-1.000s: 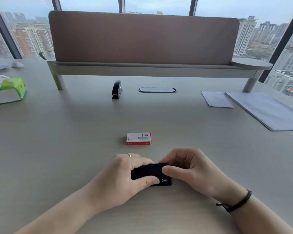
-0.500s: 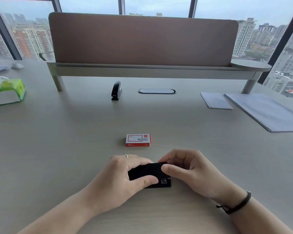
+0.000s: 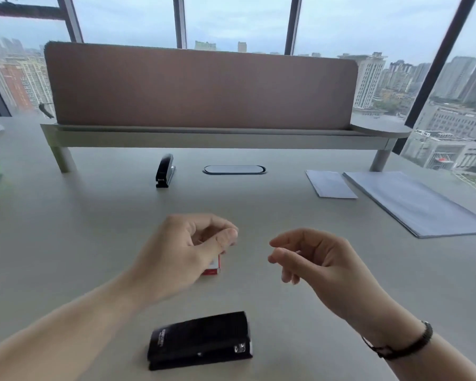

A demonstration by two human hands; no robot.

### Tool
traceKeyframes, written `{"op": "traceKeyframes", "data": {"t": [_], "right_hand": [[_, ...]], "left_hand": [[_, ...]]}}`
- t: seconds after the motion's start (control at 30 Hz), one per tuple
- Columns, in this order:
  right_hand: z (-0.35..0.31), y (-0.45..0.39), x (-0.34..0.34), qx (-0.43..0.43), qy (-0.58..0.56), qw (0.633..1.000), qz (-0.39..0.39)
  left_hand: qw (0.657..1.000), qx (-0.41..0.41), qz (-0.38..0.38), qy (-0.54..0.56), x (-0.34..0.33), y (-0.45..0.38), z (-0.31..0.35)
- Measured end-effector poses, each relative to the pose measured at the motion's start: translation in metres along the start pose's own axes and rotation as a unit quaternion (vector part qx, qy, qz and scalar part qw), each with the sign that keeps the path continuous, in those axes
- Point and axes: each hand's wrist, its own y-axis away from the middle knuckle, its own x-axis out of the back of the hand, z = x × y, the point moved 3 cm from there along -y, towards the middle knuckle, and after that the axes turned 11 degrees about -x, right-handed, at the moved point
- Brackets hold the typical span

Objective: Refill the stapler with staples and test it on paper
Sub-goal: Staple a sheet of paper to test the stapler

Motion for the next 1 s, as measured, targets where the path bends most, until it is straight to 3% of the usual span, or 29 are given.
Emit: {"op": "traceKeyframes", "data": {"t": [0.2,0.37,0.5,0.77,1.0], "right_hand": [[-0.008,-0.075,0.092,0.038,0.035,0.977,0.205],[0.029,-0.155,0.16,-0.042,0.183,0.931,0.312],[0.062,-0.196,0.185,-0.085,0.298,0.903,0.297],[0.096,-0.215,0.186,-0.124,0.451,0.855,0.226],[0.088,-0.211,0.183,-0.115,0.481,0.842,0.214]], "left_hand": [[0.99,0.115,0.019,0.084,-0.049,-0.124,-0.022],[0.961,0.222,-0.009,0.165,-0.115,-0.208,-0.053],[0.93,0.292,-0.018,0.222,-0.168,-0.246,-0.075],[0.896,0.346,0.002,0.279,-0.218,-0.29,-0.1],[0.893,0.352,0.027,0.28,-0.227,-0.301,-0.108]]}}
